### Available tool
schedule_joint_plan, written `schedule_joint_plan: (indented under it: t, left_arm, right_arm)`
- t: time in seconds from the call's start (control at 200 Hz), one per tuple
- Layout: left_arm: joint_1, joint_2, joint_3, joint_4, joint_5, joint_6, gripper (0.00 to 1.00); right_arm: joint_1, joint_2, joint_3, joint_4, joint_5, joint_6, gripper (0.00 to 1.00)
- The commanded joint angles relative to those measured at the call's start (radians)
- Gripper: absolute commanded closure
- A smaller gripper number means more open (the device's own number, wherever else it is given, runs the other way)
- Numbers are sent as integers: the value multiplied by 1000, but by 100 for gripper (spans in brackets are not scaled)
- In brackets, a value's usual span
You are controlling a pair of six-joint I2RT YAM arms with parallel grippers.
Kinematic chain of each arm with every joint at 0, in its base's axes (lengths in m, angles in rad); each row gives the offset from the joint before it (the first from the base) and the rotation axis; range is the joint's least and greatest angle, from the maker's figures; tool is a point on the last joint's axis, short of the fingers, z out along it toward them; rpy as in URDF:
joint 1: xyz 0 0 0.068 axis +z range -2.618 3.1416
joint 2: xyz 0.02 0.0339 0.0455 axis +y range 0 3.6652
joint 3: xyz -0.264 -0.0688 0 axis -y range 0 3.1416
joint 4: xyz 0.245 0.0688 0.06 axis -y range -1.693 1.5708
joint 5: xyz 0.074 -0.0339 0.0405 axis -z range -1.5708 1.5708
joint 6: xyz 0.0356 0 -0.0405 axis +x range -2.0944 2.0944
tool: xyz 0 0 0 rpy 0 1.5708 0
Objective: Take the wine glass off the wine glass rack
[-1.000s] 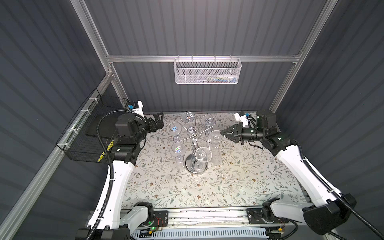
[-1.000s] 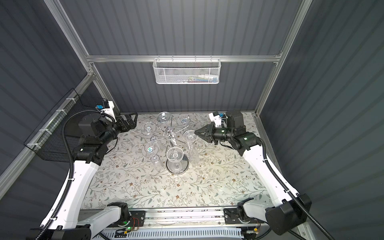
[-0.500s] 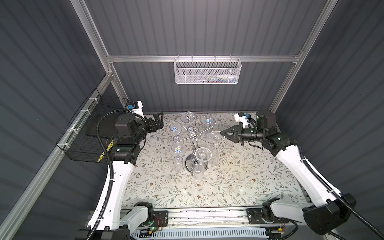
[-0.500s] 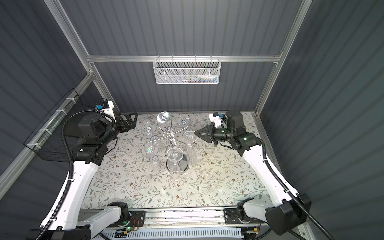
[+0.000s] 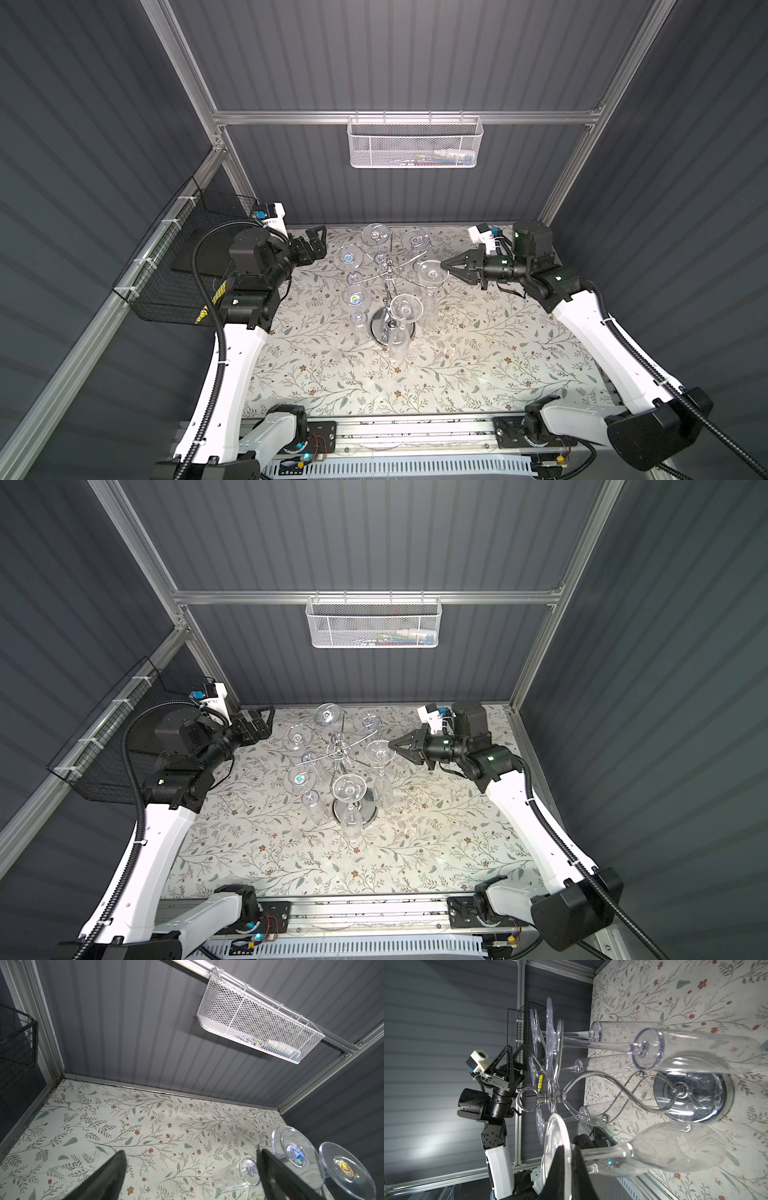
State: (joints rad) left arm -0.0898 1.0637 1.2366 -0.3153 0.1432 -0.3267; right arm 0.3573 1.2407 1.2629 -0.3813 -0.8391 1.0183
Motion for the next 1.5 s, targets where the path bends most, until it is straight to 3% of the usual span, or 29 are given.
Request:
schedule_joint_plan:
  t: [0.0, 1.496]
  left_arm:
    - [5, -19, 8, -10, 13, -10, 1]
    - [5, -13, 5, 2, 33, -31, 1]
  right_arm:
    - [6, -24, 23, 8, -19, -1, 100]
    - [14, -63, 81, -86, -24, -5, 100]
